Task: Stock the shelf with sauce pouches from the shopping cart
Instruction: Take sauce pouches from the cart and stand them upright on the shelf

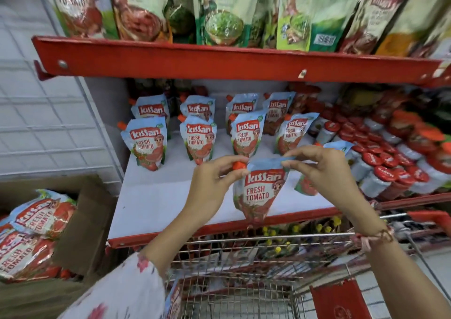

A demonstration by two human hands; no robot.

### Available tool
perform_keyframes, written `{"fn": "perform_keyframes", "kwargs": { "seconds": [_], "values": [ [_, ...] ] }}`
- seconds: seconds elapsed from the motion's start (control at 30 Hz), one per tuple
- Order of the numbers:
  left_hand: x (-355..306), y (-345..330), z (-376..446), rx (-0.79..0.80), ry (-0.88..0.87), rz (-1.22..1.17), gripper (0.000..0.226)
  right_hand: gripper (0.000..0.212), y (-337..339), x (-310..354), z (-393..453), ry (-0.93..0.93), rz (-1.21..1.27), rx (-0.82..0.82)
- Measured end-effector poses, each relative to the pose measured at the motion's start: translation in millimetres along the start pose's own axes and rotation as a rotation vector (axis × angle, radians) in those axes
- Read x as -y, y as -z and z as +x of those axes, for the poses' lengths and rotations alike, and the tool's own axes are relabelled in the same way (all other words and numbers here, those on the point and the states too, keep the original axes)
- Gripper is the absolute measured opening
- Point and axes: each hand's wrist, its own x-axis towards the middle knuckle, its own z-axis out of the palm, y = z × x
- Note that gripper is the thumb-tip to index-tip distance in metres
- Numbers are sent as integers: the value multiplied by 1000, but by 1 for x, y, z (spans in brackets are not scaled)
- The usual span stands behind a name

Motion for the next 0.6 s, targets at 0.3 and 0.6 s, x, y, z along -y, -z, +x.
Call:
{"fn": "perform_keyframes", "kwargs": {
  "seconds": [0.3,0.6],
  "values": [
    [24,-39,63,81,4,156,27,13,-6,-60,47,-94,-99,-18],
    [50,-61,77,73,7,365,26,13,-26,-99,60,-203,-86,47]
  ]
}}
